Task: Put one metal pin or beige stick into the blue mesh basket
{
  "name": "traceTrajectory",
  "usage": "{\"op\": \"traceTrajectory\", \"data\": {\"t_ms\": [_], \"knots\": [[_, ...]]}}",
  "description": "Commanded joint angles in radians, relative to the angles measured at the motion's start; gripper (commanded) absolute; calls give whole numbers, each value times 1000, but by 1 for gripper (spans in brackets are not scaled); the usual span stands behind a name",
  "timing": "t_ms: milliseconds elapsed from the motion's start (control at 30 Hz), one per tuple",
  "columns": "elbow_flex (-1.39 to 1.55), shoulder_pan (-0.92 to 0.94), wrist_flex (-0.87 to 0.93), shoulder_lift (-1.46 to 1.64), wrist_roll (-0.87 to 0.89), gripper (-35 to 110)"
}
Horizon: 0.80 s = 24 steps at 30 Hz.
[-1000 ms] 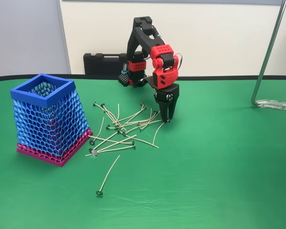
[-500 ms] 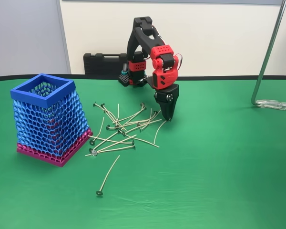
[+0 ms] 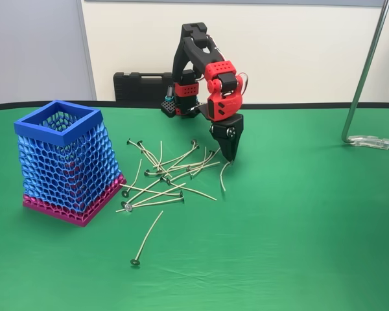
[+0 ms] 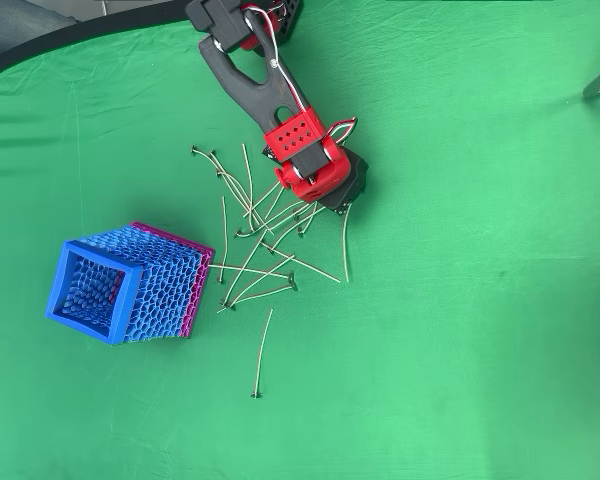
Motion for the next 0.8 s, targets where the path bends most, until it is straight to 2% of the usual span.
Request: {"op": "traceTrajectory", "data": {"t_ms": [0,467,767], "knots": [[-35,9,-6,11,-11,1],[89,28,41,304,-48,1],[80,219,144,555,-209,1]]}}
